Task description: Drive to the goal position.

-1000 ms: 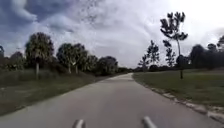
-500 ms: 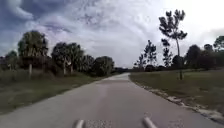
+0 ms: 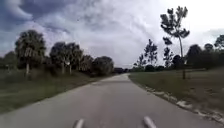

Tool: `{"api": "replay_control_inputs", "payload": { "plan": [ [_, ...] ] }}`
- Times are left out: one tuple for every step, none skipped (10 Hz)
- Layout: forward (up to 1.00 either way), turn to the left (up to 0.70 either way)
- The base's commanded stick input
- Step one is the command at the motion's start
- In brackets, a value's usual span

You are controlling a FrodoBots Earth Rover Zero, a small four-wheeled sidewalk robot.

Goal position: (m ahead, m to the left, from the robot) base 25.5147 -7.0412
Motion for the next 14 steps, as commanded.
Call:
{"api": "replay_control_inputs", "payload": {
  "plan": [
    [0.69, 0.03],
    [0.69, 0.19],
    [0.69, 0.34],
    [0.69, 0.34],
    [0.69, 0.17],
    [0.69, 0.03],
    [0.69, 0.03],
    [0.69, 0.03],
    [0.69, 0.03],
    [0.69, 0.03],
    [0.69, 0.03],
    [0.69, 0.03],
    [0.69, 0.03],
    [0.69, 0.03]
  ]
}}
